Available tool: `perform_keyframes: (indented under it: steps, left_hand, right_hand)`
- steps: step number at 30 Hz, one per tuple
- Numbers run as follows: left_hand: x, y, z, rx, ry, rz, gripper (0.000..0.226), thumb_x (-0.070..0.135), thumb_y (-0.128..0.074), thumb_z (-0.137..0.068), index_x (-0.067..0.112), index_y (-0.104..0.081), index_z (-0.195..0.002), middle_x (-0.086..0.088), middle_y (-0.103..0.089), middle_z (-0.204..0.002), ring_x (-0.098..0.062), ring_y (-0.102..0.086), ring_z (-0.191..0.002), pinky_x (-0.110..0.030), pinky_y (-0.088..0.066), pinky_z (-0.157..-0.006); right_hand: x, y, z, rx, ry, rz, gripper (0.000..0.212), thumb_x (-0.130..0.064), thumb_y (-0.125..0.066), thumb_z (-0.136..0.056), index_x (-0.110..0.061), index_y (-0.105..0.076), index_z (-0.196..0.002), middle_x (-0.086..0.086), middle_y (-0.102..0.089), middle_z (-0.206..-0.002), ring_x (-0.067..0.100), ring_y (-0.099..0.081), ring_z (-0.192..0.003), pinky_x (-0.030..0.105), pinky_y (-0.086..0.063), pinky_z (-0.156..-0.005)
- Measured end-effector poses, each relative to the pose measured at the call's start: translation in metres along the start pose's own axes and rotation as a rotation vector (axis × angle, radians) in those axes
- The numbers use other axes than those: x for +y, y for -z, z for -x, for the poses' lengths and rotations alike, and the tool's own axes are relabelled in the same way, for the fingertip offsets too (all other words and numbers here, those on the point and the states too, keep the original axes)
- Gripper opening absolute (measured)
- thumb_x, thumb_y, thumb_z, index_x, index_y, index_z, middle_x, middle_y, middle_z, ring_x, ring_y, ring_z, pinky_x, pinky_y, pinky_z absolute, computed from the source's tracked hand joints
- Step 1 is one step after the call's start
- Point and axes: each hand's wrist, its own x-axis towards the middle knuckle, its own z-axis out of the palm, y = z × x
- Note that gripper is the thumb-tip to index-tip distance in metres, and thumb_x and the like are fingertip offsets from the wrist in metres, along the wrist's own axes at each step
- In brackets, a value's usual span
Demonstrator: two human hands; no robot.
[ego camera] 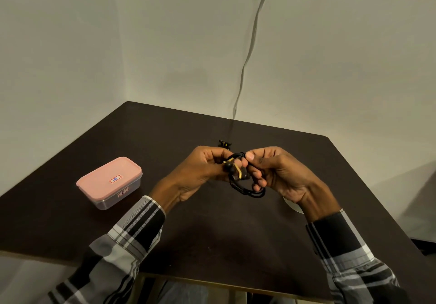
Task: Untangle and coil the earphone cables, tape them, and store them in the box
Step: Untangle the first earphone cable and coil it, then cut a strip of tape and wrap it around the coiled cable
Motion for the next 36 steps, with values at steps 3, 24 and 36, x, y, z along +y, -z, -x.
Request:
perform_keyframes:
  steps: [3, 24, 36]
  left_hand:
    - [-0.008, 0.000, 0.001, 0.071, 0.034, 0.063, 0.022, 0.023, -0.063, -0.089, 0.006, -0.073, -0.098, -0.005, -0.072, -0.089, -0.015, -0.068, -0.082, -0.028, -0.056, -0.073]
    - [-0.065, 0.013, 0.017, 0.528, 0.172, -0.449, 0.006, 0.018, -0.072, -0.085, 0.022, -0.075, -0.083, 0.002, -0.074, -0.076, -0.016, -0.070, -0.074, -0.037, -0.057, -0.069]
    - [-0.094, 0.024, 0.016, 0.409, 0.163, -1.019, 0.004, 0.032, -0.073, -0.082, 0.036, -0.073, -0.082, 0.010, -0.068, -0.094, -0.015, -0.057, -0.096, -0.026, -0.041, -0.083]
  right_hand:
    - [0.003, 0.000, -0.001, 0.036, 0.005, 0.034, 0.022, -0.019, -0.056, -0.092, -0.004, -0.069, -0.083, 0.005, -0.051, -0.058, 0.012, -0.050, -0.048, 0.028, -0.055, -0.059]
    - [0.084, -0.004, -0.024, 0.457, -0.053, 0.017, 0.017, -0.001, -0.067, -0.090, 0.001, -0.074, -0.105, 0.017, -0.070, -0.081, 0.017, -0.063, -0.062, 0.025, -0.057, -0.061]
    - [0.121, -0.003, -0.029, 0.626, -0.024, 0.879, 0.007, -0.035, -0.075, -0.083, -0.032, -0.079, -0.088, -0.015, -0.075, -0.087, 0.002, -0.068, -0.081, 0.035, -0.058, -0.079]
